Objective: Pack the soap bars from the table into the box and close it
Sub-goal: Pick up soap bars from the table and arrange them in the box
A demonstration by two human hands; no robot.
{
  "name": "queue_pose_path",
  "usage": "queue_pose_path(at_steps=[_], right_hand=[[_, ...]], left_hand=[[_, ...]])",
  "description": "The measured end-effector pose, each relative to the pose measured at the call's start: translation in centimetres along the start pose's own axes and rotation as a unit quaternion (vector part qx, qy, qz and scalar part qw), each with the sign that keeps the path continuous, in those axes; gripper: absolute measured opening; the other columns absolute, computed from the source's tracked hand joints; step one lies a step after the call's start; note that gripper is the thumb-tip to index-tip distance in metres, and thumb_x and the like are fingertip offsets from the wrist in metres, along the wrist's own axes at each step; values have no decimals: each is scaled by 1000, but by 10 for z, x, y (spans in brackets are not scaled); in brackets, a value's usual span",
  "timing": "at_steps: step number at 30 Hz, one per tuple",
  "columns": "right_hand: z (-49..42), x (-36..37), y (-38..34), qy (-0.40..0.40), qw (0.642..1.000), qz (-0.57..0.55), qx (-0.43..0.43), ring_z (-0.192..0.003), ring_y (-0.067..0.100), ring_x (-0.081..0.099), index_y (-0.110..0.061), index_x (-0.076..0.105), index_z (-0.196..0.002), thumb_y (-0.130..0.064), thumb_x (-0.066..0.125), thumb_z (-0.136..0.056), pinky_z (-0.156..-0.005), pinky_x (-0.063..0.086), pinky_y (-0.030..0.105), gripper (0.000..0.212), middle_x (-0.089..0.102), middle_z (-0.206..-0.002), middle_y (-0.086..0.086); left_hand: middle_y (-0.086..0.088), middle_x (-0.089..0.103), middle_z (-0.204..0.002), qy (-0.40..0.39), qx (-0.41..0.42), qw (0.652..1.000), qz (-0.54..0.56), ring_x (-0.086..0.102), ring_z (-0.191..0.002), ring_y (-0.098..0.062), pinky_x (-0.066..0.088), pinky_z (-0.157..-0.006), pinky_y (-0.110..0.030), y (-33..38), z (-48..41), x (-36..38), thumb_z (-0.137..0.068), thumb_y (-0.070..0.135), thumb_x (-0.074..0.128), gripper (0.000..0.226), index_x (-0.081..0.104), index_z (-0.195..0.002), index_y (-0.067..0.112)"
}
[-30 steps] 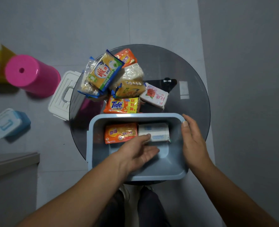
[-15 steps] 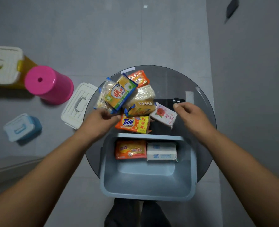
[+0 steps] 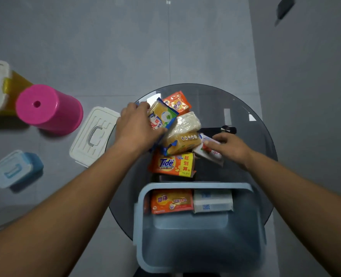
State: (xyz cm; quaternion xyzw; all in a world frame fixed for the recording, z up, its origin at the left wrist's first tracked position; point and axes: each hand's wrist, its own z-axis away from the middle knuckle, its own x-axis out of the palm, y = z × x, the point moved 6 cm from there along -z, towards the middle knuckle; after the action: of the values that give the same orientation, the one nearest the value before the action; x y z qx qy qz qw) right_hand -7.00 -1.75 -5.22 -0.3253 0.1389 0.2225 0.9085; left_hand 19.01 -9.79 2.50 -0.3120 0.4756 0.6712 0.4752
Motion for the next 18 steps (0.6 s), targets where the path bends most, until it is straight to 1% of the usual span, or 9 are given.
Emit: queue_pose_path(at_steps=[2, 4, 6, 7, 9, 11, 14, 16, 18], right_hand=[[-8, 6, 4, 0, 1000, 13, 5, -106, 20, 61, -17, 66, -119, -52, 76, -77, -87, 51, 35, 55, 65, -116, 2], [-16, 7, 8, 2, 999, 34, 6, -105, 23, 62, -25, 68, -111, -61, 79, -61, -91, 55, 44, 63, 66, -112, 1], [-27, 8, 14, 2, 998, 54, 12, -105, 26, 60, -32, 66, -98, -65, 78, -50, -90, 56, 50, 59, 65, -109, 2], [-29, 7, 15, 4, 998, 60, 14, -104, 27, 60, -32, 64, -92, -61, 81, -52, -88, 56, 50, 53, 65, -107, 3], [-31, 5, 14, 16, 998, 56, 14, -96, 26, 63, -27, 61, -90, -47, 87, -62, -82, 58, 47, 43, 66, -100, 4], [-33, 3, 15, 13, 999, 41, 10, -88, 22, 64, -20, 62, -94, -37, 88, -69, -74, 57, 38, 40, 67, -97, 3], [-30, 1, 18, -27, 1000, 5, 6, -83, 16, 67, -15, 66, -101, -27, 85, -75, -65, 53, 26, 35, 70, -96, 2], [-27, -2, 24, -53, 998, -28, 26, -79, 16, 71, -12, 69, -101, -23, 84, -77, -62, 54, 24, 30, 74, -92, 6], [-25, -9, 31, -62, 993, -88, 53, -74, 18, 74, -6, 71, -102, -20, 82, -79, -63, 58, 29, 29, 76, -89, 10]], left_hand=[[-9, 60, -121, -32, -16, 999, -11, 60, -112, -27, 56, -88, -45, -6, -11, 11, -69, 58, 80, 71, 59, -126, 22], [-6, 63, -116, -46, -27, 999, 0, 64, -104, -24, 60, -81, -44, -10, -17, 16, -66, 61, 81, 69, 62, -121, 24], [-5, 65, -115, -55, -35, 998, 12, 67, -99, -22, 62, -76, -43, -12, -21, 19, -64, 62, 83, 71, 64, -121, 23], [-4, 66, -115, -58, -37, 997, 16, 67, -97, -21, 62, -75, -42, -14, -22, 19, -63, 62, 83, 74, 64, -123, 23], [-4, 65, -115, -60, -39, 997, 27, 67, -93, -18, 62, -75, -41, -14, -25, 19, -63, 60, 85, 76, 64, -125, 22], [-3, 67, -113, -68, -43, 996, 46, 67, -89, -17, 62, -74, -40, -14, -25, 20, -63, 57, 87, 73, 65, -122, 21], [-3, 66, -113, -72, -52, 993, 77, 67, -90, -17, 63, -73, -41, -16, -24, 21, -56, 59, 89, 73, 60, -115, 26], [2, 64, -109, -78, -51, 991, 95, 66, -90, -17, 62, -73, -41, -14, -21, 20, -55, 57, 90, 71, 53, -109, 29], [8, 61, -101, -99, -55, 986, 123, 64, -88, -15, 60, -70, -35, -10, -18, 19, -62, 49, 91, 65, 50, -109, 29]])
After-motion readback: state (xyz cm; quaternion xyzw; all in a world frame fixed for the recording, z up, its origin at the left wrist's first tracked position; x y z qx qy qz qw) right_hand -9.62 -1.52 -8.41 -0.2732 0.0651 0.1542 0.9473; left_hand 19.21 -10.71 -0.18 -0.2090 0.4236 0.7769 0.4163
